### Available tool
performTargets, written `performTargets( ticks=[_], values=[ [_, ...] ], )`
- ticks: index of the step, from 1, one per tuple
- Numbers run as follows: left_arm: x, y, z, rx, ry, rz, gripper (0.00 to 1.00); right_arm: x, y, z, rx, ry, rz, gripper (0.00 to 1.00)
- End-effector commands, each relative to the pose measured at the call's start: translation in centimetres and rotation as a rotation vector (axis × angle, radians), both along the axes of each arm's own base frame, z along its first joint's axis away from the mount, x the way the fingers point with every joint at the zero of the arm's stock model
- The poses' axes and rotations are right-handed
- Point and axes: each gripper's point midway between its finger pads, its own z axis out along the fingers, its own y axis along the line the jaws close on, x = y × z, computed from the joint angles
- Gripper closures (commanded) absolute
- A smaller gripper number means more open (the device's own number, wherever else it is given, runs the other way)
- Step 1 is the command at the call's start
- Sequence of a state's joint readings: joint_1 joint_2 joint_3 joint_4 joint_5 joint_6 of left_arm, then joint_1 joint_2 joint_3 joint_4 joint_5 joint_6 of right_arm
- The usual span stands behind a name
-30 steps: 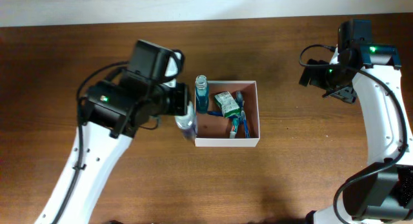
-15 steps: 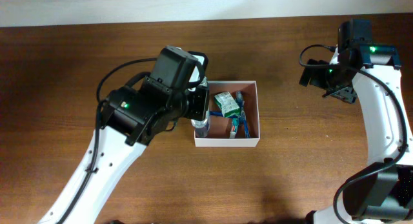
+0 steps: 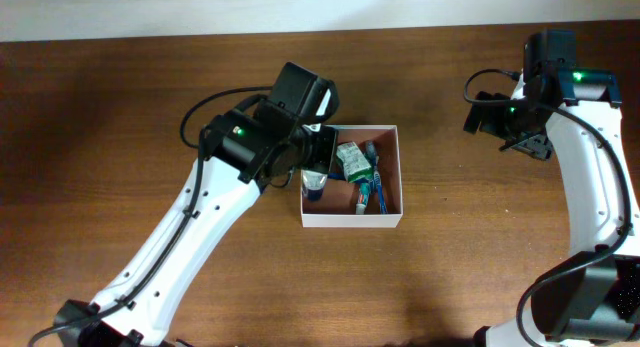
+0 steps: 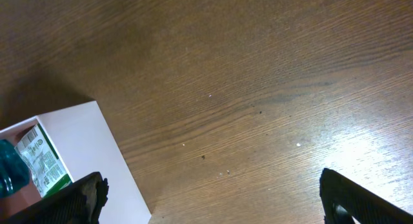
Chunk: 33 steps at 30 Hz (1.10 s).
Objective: Pack container
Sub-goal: 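Lower the soap bottle into the box and open the left gripper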
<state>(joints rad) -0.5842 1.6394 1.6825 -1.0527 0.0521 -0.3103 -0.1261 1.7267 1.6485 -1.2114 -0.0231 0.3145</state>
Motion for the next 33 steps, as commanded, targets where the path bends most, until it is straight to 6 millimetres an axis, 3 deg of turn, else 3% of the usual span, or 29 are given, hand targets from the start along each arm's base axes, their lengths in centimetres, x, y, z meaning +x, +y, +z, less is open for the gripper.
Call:
performTargets(
  ticks=[1, 18, 33],
  values=[
    [0.4, -0.3, 0.2, 0.003, -0.019, -0.011, 0.7, 0.0, -0.4, 0.6, -0.013, -0.016, -0.013, 0.02],
    [1.1, -0.3, -2.4, 0.055, 0.026, 0.001, 0.7, 0.0, -0.4, 0.6, -0.013, -0.016, -0.013, 0.02],
    [0.5, 0.5, -7.1, 0.138, 0.114, 0.01, 0.71, 0.0, -0.4, 0.6, -0.014, -0.016, -0.013, 0.02]
  ],
)
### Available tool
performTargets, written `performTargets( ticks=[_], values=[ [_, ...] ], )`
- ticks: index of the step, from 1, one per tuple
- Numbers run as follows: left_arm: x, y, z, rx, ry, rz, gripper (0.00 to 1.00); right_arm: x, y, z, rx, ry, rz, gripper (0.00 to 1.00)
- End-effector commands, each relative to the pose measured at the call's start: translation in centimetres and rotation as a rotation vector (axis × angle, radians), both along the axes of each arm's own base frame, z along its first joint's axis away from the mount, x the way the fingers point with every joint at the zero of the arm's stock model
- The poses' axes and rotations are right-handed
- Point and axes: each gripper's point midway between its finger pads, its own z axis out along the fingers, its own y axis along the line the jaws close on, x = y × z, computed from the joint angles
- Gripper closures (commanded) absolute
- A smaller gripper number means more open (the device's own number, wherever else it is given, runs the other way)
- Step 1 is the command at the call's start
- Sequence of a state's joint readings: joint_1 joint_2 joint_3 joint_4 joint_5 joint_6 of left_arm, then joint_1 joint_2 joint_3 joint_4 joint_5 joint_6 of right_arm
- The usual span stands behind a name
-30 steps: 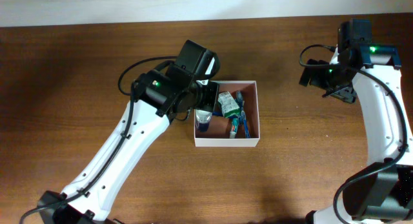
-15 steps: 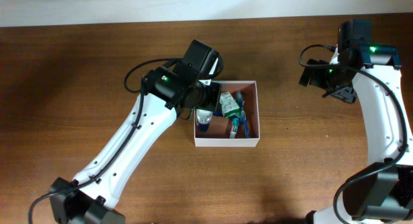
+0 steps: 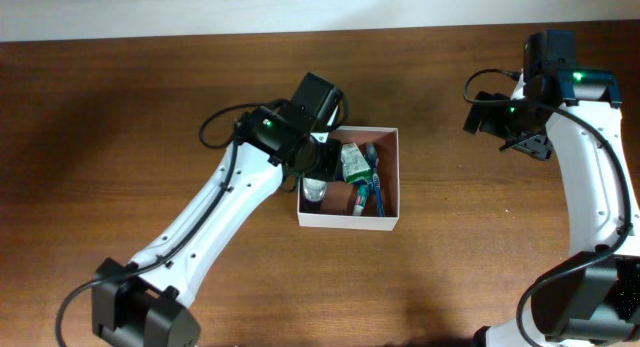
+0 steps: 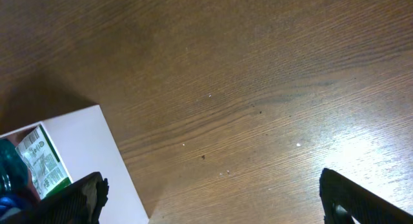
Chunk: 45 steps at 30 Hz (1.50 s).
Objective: Pack container
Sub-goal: 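Lower the soap bottle into the box and open the left gripper, then raise the left gripper and withdraw it to the left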
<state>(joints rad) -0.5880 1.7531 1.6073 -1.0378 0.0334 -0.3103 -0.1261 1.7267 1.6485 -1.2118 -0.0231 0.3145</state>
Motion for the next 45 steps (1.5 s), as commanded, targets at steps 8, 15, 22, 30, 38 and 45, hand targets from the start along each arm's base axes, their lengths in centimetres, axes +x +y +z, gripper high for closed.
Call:
performTargets(
  ticks=[8, 15, 22, 30, 38, 45],
  values=[
    [0.7, 0.9, -0.1, 0.045, -0.034, 0.035, 0.71, 0.0, -0.4, 0.6, -0.013, -0.017, -0.013, 0.02],
    [0.7, 0.9, -0.3, 0.051, -0.029, 0.035, 0.7, 0.0, -0.4, 0.6, -0.013, -0.017, -0.013, 0.02],
    [0.8, 0.8, -1.8, 0.072, 0.002, 0.034, 0.49, 0.0, -0.4, 0.6, -0.013, -0.017, -0.013, 0.02],
    [0.9, 0.8, -2.9, 0.088, 0.025, 0.033, 0.49, 0.0, -0.4, 0.6, -0.013, -0.017, -0.013, 0.02],
    [0.9, 0.9, -2.3, 0.082, 0.016, 0.035, 0.49, 0.0, -0.4, 0.6, -0.014, -0.017, -0.012, 0.02],
    [1.8, 2.7, 1.9, 0.017, -0.08, 0.087, 0.49, 0.1, -0.4, 0.6, -0.013, -0.017, -0.013, 0.02]
  ],
)
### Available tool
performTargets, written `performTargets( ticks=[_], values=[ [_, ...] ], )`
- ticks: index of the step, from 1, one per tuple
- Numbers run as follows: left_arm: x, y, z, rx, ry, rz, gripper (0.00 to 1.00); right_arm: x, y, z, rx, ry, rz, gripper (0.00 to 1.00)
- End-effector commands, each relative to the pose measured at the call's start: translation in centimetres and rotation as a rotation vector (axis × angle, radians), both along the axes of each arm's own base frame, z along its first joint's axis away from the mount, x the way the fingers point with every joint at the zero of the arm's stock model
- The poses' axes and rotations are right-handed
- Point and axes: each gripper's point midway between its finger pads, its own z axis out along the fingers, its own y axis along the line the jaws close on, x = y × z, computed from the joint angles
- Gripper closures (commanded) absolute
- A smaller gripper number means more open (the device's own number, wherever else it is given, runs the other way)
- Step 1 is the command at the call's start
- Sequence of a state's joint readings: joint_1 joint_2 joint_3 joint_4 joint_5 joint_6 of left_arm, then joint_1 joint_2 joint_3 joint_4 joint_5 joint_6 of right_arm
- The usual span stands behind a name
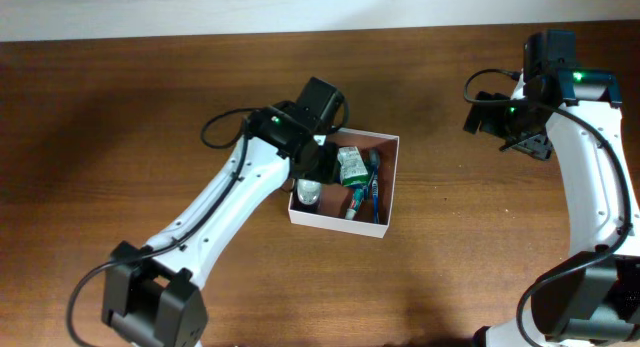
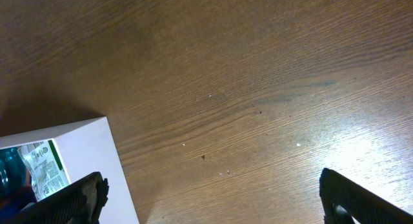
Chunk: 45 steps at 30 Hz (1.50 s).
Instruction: Pack container
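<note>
A white box sits mid-table, turned a little askew. Inside lie a green-and-white packet, a blue toothbrush and a white tube. My left gripper reaches down into the box's left side just above the tube; its wrist hides the fingers. My right gripper hangs off to the far right, away from the box. In the right wrist view the right gripper is open over bare wood, with the box's corner and the packet at lower left.
Brown wooden table all round the box. A pale wall strip runs along the far edge. The left arm's links stretch from the lower left toward the box.
The box has shifted left and toward the near edge and turned askew. The left gripper sits slightly lower over the box's left side. The right arm is unmoved.
At first the box lay square to the table with the left gripper at its left wall. Then the gripper was reaching further over the box's left part. Now the box is pushed left and rotated. The right gripper stayed open and still throughout.
</note>
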<state>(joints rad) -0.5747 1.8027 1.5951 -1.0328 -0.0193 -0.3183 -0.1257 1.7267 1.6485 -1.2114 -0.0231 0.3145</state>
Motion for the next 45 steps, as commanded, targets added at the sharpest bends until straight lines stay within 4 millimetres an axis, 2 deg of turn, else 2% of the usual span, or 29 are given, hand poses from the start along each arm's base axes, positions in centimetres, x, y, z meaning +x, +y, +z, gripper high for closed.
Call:
performTargets(
  ticks=[1, 6, 10, 11, 12, 13, 17, 20, 23, 45],
  values=[
    [1.1, 1.8, 4.9, -0.06, -0.121, 0.054, 0.49, 0.0, -0.4, 0.6, -0.013, -0.016, -0.013, 0.02],
    [2.3, 5.0, 7.9, -0.099, -0.201, 0.136, 0.48, 0.0, -0.4, 0.6, -0.013, -0.016, -0.013, 0.02],
    [3.5, 8.8, 9.1, -0.104, -0.235, 0.235, 0.38, 0.0, -0.4, 0.6, -0.013, -0.016, -0.013, 0.02],
    [3.8, 9.7, 9.2, -0.102, -0.237, 0.257, 0.26, 0.0, -0.4, 0.6, -0.013, -0.016, -0.013, 0.02],
    [4.1, 10.7, 9.1, -0.098, -0.237, 0.283, 0.19, 0.0, -0.4, 0.6, -0.013, -0.016, -0.013, 0.02],
    [4.5, 12.6, 9.1, -0.091, -0.237, 0.33, 0.01, 0.0, -0.4, 0.6, -0.013, -0.016, -0.013, 0.02],
    [4.7, 16.2, 8.7, -0.071, -0.216, 0.418, 0.01, 0.0, -0.4, 0.6, -0.013, -0.016, -0.013, 0.01],
    [4.7, 17.8, 8.6, -0.064, -0.211, 0.457, 0.01, 0.0, -0.4, 0.6, -0.013, -0.016, -0.013, 0.02],
    [4.8, 18.4, 8.6, -0.063, -0.212, 0.472, 0.01, 0.0, -0.4, 0.6, -0.013, -0.016, -0.013, 0.02],
    [4.8, 18.3, 8.6, -0.063, -0.212, 0.471, 0.01, 0.0, -0.4, 0.6, -0.014, -0.016, -0.013, 0.02]
  ],
)
